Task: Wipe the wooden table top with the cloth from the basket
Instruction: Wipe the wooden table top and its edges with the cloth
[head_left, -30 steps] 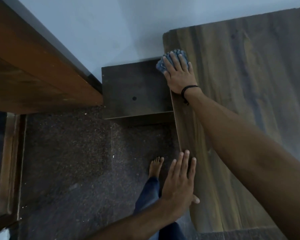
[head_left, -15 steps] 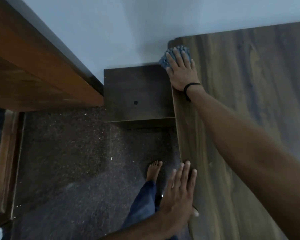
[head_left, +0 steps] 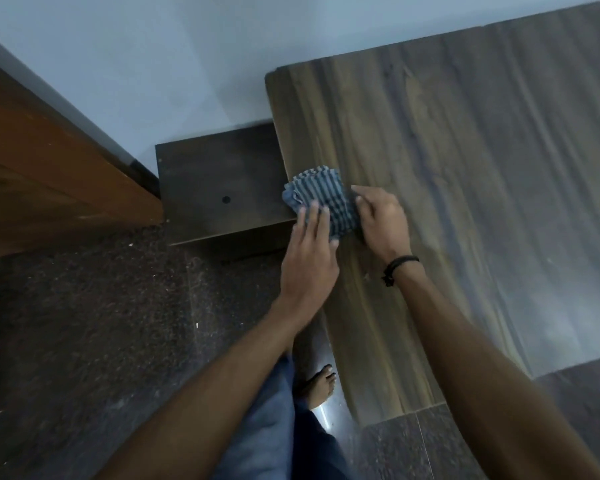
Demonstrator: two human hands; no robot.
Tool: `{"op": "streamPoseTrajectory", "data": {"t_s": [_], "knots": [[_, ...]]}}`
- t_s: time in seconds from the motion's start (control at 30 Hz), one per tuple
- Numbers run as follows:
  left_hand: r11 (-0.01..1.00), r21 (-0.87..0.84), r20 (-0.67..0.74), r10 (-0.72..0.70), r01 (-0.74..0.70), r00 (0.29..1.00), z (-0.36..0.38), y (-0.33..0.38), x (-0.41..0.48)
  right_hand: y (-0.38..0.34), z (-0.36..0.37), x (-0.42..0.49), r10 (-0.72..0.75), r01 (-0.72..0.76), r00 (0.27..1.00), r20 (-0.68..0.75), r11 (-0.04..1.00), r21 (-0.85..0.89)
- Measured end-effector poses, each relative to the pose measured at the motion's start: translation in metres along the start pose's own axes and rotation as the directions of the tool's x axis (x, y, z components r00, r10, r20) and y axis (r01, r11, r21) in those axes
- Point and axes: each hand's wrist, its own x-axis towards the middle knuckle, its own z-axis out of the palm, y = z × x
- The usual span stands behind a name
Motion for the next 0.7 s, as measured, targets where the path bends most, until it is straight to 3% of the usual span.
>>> {"op": "streamPoseTrajectory", "data": {"t_s": [0.17,0.47,0.6,0.7], "knots": [[0.978,0.172,0.245,-0.157,0.117,0.957,0.018,0.002,0.087,0.019,-0.031,-0.019,0.053,-0.057,0.997,-0.048,0.995,-0.082],[0.973,0.214,0.325,-0.157,0.090,0.933,0.028,0.005,0.014,0.031,-0.025,-0.040,-0.007,0.006,1.000,-0.017,0.998,-0.059],[0.975,0.193,0.322,-0.169,0.110,0.931,0.027,0.000,0.067,0.037,-0.015,-0.030,-0.053,0.061,0.997,0.049,0.984,-0.167],[0.978,0.180,0.340,-0.166,0.109,0.926,0.014,-0.013,0.140,0.035,-0.013,-0.015,0.015,0.028,0.988,0.154,0.962,-0.271]]}}
